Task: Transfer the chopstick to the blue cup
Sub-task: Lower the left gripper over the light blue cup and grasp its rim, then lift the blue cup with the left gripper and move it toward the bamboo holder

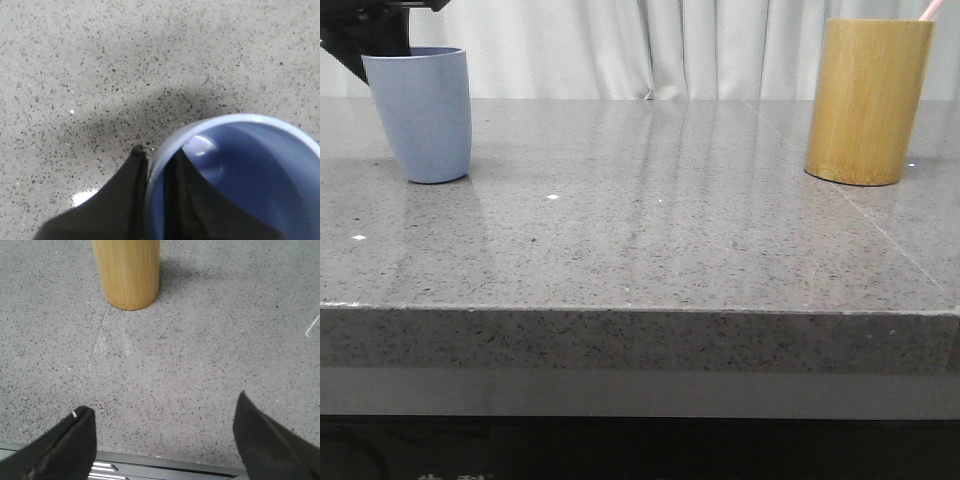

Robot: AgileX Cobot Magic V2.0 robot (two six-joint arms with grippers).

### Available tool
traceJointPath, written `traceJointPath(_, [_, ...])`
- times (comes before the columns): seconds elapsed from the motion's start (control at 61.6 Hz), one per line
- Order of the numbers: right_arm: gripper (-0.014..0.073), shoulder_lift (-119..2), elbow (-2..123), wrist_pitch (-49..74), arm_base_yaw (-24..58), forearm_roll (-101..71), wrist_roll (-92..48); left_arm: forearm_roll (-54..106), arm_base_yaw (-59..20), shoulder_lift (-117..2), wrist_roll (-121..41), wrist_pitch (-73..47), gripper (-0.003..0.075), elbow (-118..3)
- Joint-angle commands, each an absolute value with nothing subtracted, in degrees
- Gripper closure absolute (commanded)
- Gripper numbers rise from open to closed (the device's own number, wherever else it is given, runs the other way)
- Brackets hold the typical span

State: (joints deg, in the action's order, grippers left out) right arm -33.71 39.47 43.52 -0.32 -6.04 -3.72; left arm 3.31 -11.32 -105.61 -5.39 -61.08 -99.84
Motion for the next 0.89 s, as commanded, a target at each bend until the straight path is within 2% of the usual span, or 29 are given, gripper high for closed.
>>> traceJointPath(0.0, [0.0015,-34.19,40.93,40.17,-0.23,-6.52,-4.22,6.14,-11.79,-102.56,-5.45,-59.28,0.0739,-102.77])
traceJointPath(0.373, [0.0015,-34.19,40.93,40.12,-0.23,-6.52,-4.22,7.08,-22.49,-103.96,-5.45,-61.4,0.0739,-116.36])
traceJointPath(0.714, [0.0015,-34.19,40.93,40.12,-0.23,-6.52,-4.22,6.81,-32.42,-113.13,-5.45,-62.71,0.0739,-129.91])
traceJointPath(0.877, [0.0015,-34.19,40.93,40.42,-0.23,-6.52,-4.22,3.23,-34.88,-116.73,-5.35,-63.81,0.0739,-131.66])
